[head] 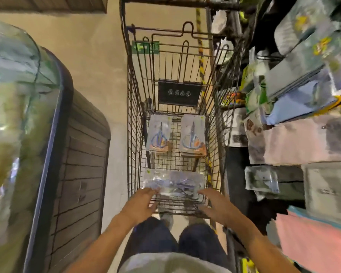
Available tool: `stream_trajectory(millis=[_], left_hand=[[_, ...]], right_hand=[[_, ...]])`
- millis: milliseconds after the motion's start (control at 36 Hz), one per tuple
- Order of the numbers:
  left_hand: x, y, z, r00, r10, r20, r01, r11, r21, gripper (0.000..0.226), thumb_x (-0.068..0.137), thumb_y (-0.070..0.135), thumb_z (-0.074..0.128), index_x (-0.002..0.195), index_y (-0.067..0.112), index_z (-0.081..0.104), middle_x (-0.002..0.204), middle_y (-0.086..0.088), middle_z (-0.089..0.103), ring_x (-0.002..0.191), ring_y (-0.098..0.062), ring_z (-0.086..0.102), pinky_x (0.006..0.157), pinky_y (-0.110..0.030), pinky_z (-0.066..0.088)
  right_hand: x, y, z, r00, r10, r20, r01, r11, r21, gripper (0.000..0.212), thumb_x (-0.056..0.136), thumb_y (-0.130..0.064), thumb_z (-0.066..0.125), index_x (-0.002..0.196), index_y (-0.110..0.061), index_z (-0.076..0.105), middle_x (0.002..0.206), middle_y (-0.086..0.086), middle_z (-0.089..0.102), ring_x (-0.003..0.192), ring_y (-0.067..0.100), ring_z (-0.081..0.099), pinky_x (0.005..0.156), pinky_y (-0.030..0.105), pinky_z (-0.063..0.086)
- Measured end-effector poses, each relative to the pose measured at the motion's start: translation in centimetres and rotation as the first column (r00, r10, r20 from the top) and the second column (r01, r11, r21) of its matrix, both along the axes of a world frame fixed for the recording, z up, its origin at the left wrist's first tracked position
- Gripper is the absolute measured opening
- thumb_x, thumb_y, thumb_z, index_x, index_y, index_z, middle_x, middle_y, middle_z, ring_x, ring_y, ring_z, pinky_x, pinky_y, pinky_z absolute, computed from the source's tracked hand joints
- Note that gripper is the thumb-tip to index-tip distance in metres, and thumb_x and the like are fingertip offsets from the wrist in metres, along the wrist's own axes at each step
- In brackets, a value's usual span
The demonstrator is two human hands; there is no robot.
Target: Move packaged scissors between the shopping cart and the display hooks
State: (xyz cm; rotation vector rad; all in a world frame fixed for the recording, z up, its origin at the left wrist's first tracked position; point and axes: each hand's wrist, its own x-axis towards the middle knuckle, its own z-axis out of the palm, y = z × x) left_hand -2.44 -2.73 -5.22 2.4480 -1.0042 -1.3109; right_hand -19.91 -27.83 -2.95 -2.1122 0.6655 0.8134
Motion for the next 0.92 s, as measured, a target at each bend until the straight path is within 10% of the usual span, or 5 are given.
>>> stream_trajectory(millis=[167, 306, 556, 917], left_hand=[[-0.2, -0.5, -5.9, 0.998, 0.007, -0.063, -0.002, 0.996, 0.084, 0.054, 0.096, 0.038, 0.056, 0.148, 0.033, 0.044, 0.152, 0.001, 0.045, 0.14, -0.022, 0.041, 0.117, -0.031, 0.033], [0.0, -1.5, -10.1, 0.997, 0.002, -0.082, 0.008, 0.993, 0.114, 0.053, 0.098, 0.034, 0.056, 0.149, 0.025, 0.045, 0.15, -0.001, 0.047, 0.138, -0.023, 0.042, 0.113, -0.028, 0.035], [0.7, -1.6, -14.2, 0.995, 0.035, -0.089, -0.023, 0.991, 0.13, 0.043, 0.099, 0.031, 0.055, 0.142, 0.029, 0.049, 0.147, 0.0, 0.047, 0.138, -0.023, 0.038, 0.111, -0.029, 0.035], [0.2, -1.3, -15.8, 0.974, 0.183, -0.13, -0.165, 0.976, 0.14, 0.04, 0.099, 0.031, 0.057, 0.138, 0.032, 0.053, 0.146, 0.006, 0.048, 0.139, -0.019, 0.038, 0.113, -0.029, 0.033]], right_hand=[[2.0, 0.1, -5.3, 1.0, 0.011, -0.018, -0.01, 0.997, 0.074, 0.038, 0.097, -0.022, 0.065, 0.134, -0.019, 0.059, 0.127, -0.012, 0.056, 0.112, -0.004, 0.052, 0.09, -0.001, 0.032], [3.3, 0.8, -12.1, 0.997, 0.072, -0.003, -0.072, 0.997, 0.026, 0.06, 0.089, -0.019, 0.069, 0.146, -0.02, 0.049, 0.148, -0.002, 0.049, 0.136, 0.019, 0.047, 0.115, 0.032, 0.037], [5.8, 2.5, -19.8, 0.982, -0.081, 0.173, 0.09, 0.995, -0.041, 0.077, 0.082, -0.014, 0.077, 0.15, -0.017, 0.04, 0.155, 0.006, 0.039, 0.144, 0.024, 0.035, 0.117, 0.043, 0.034], [5.6, 2.0, -23.1, 0.931, 0.232, 0.282, -0.159, 0.953, -0.258, 0.085, 0.071, -0.031, 0.082, 0.147, -0.02, 0.044, 0.141, 0.008, 0.049, 0.129, 0.028, 0.042, 0.107, 0.044, 0.038]])
